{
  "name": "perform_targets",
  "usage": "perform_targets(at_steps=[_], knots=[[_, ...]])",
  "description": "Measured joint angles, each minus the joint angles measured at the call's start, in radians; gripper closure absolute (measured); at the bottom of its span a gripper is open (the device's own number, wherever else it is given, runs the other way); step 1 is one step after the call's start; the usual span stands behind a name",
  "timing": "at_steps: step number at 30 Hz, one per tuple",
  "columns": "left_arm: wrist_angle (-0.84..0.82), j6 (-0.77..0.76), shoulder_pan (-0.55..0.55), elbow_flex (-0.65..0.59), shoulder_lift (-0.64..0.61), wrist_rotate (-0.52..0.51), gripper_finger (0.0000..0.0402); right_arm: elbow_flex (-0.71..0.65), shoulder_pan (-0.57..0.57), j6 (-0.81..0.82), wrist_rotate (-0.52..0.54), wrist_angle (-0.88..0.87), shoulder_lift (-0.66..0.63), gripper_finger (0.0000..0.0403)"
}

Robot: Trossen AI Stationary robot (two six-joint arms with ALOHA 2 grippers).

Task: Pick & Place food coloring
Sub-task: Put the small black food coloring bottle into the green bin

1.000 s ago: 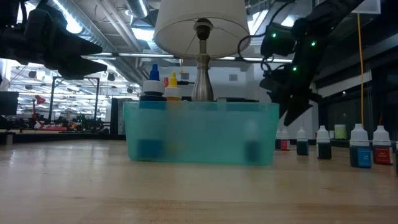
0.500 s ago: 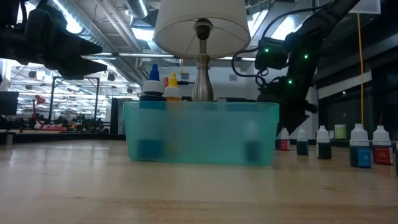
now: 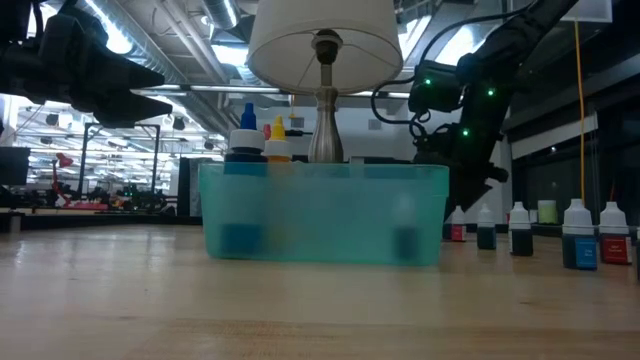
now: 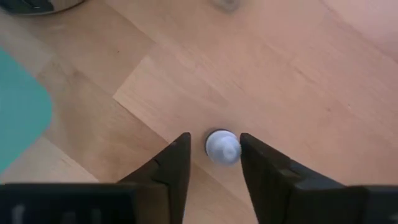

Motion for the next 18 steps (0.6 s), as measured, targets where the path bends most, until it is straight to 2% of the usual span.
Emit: perform_targets(at_steps=[10, 14, 18], knots=[[0.0, 0.0, 0.0, 0.0, 0.0, 0.0, 0.0002, 0.0, 0.012, -0.001, 0.007, -0.006, -0.019, 0.0346], [0.0, 0.0, 0.0, 0.0, 0.0, 0.0, 0.0002, 0.003, 0.033, -0.002, 0.011, -0.04, -0.053, 0.0346], [0.0, 0.0, 0.0, 0.0, 0.0, 0.0, 0.0002, 0.018, 0.05, 0.0, 0.018, -0.127, -0.09, 0.0328]])
